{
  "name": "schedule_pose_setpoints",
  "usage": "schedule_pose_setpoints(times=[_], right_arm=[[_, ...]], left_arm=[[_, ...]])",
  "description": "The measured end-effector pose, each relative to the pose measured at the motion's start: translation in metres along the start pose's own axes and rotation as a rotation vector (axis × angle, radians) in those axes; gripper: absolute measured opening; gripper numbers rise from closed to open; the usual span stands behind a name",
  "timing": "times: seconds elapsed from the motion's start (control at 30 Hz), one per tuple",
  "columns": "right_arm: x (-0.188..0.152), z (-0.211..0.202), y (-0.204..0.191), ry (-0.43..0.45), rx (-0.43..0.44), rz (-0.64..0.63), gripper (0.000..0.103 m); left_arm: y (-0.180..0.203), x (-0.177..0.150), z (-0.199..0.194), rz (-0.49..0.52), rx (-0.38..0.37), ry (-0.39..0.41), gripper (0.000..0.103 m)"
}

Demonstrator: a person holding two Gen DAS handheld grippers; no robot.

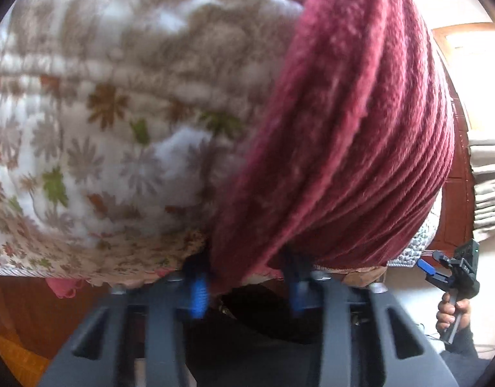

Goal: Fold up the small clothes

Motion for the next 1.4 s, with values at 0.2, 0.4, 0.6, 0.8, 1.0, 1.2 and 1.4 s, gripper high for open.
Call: schedule_pose_setpoints(times=[0.2, 0.4, 0.6, 0.8, 1.0, 1.2, 1.4], right_arm=[[0.001, 0.011, 0.005, -0.027, -0.006, -0.011, 0.069], [-0.001, 0.024, 0.031, -0.059, 0.097, 0.060, 0.074], [-0.006, 0.047, 0.061, -0.086, 0.258, 0.181, 0.078], [-0.021, 0.067, 0.084, -0.060, 0.462, 0.352, 0.081], [-0.039, 0.089, 0.084, -0.023, 0.634, 0.494, 0.083], [-0.039, 0.095, 0.068, 0.054, 0.739, 0.572, 0.083], [-0.034, 0.087, 0.067, 0.123, 0.756, 0.623, 0.037]], left_arm=[[0.006, -0.023, -0.020, -0.064, -0.135, -0.017, 0.007], [0.029, -0.046, -0.075, -0.167, -0.326, -0.011, 0.007], [0.076, -0.038, -0.118, -0.235, -0.505, -0.005, 0.007], [0.117, -0.027, -0.134, -0.280, -0.577, -0.006, 0.007], [0.125, -0.025, -0.141, -0.311, -0.597, -0.008, 0.007], [0.136, -0.020, -0.140, -0.303, -0.613, -0.016, 0.007], [0.138, -0.016, -0.137, -0.296, -0.619, -0.017, 0.007]])
Point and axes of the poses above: each gripper's, at about its wrist camera, not at the fingertips, and z roughly the way its jaws point, y to its right, x to its top, the point moved 8 cm from there along z, roughly the way its jaws point, and after that the axes turned 5 degrees about -x, right-handed, at the moved point
